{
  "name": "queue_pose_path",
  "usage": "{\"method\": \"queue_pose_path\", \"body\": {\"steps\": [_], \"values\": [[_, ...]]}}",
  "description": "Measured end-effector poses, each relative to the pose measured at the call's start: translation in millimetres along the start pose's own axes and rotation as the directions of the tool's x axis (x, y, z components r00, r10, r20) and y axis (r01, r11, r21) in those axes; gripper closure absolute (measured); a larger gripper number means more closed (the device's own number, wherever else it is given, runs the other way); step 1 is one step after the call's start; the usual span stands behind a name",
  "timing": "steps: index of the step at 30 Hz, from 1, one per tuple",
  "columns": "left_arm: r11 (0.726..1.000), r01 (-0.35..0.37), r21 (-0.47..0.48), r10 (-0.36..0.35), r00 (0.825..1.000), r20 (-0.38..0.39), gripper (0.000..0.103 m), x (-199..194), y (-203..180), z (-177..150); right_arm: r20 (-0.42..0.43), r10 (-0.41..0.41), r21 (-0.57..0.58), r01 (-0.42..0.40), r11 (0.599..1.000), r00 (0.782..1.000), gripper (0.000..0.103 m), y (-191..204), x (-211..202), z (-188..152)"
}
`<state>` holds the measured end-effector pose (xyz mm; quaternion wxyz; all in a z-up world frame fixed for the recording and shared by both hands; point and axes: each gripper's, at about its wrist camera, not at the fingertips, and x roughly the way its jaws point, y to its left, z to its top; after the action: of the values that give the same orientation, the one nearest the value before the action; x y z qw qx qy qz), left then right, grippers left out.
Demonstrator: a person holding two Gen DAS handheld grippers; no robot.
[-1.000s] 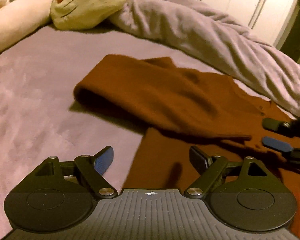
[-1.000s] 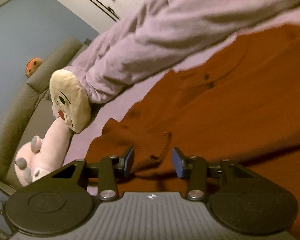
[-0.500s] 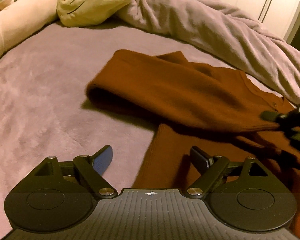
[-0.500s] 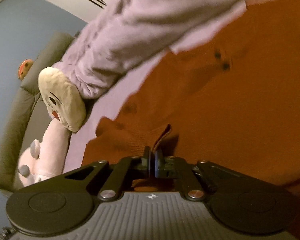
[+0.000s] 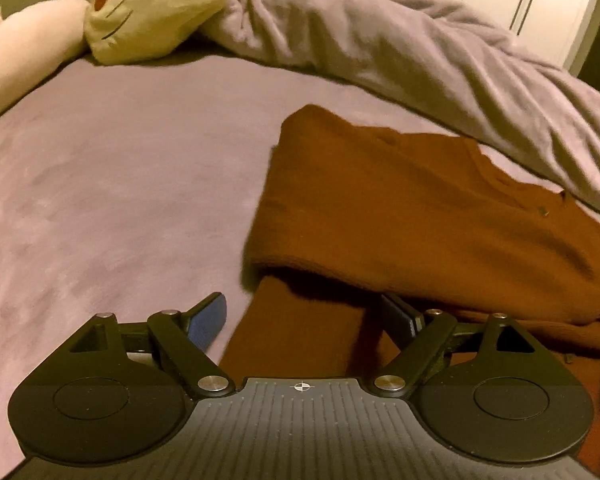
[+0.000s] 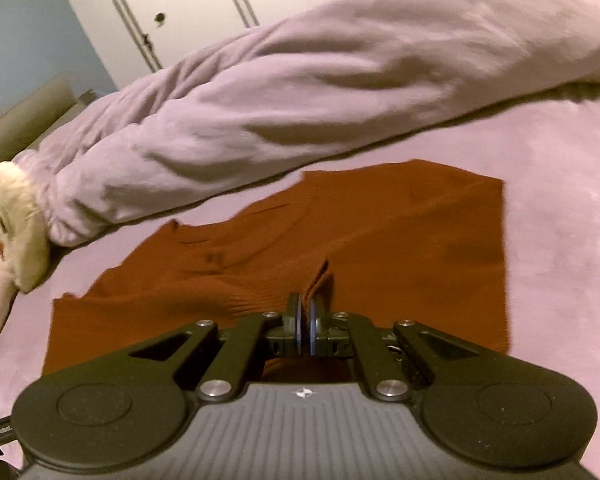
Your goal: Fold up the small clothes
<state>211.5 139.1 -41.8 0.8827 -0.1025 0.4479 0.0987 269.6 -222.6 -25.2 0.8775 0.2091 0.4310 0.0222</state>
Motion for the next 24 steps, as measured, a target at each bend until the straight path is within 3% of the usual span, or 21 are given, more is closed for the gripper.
{"method": "queue_pose_path", "body": {"steps": [3,5,7,9,10,11,12,18,24], "values": [[1.000,-0.009,0.012,0.009,1.000,0.001,0.016,4,-2,1,-0.033,0.022,0.086,-0.019,0.996,0.999,0.094,-16,4,-2],[1.000,-0.005,0.012,0.005,1.000,0.005,0.016,4,-4,1,-0.051,0.085,0.180,-0.075,0.981,0.995,0.067,-24,8,-5],[1.000,-0.015,0.022,0.015,1.000,0.003,0.015,5,-7,0,-0.039,0.149,0.233,-0.136,0.963,0.988,0.059,-28,11,-9],[0.999,-0.027,0.040,0.027,1.000,0.006,0.015,5,-11,-2,-0.043,0.159,0.238,-0.144,0.961,0.986,0.057,-24,17,-8],[0.999,-0.028,0.046,0.027,1.000,0.004,0.015,5,-12,-2,-0.041,0.165,0.230,-0.151,0.961,0.985,0.060,-21,19,-7],[0.999,-0.024,0.048,0.024,1.000,0.001,0.015,4,-12,-2,-0.037,0.170,0.214,-0.159,0.964,0.985,0.086,-18,19,-5],[0.999,-0.020,0.049,0.020,1.000,0.001,0.015,2,-13,-1,-0.033,0.179,0.190,-0.170,0.967,0.983,0.100,-14,19,-3],[0.999,-0.023,0.044,0.022,0.999,0.025,0.015,-8,-15,2,0.117,0.039,-0.007,-0.038,0.999,0.992,0.100,-1,-14,9],[0.998,-0.019,0.055,0.018,1.000,0.016,0.015,-6,-24,3,0.140,-0.044,-0.077,0.056,0.995,0.989,0.100,-12,-23,14]]}}
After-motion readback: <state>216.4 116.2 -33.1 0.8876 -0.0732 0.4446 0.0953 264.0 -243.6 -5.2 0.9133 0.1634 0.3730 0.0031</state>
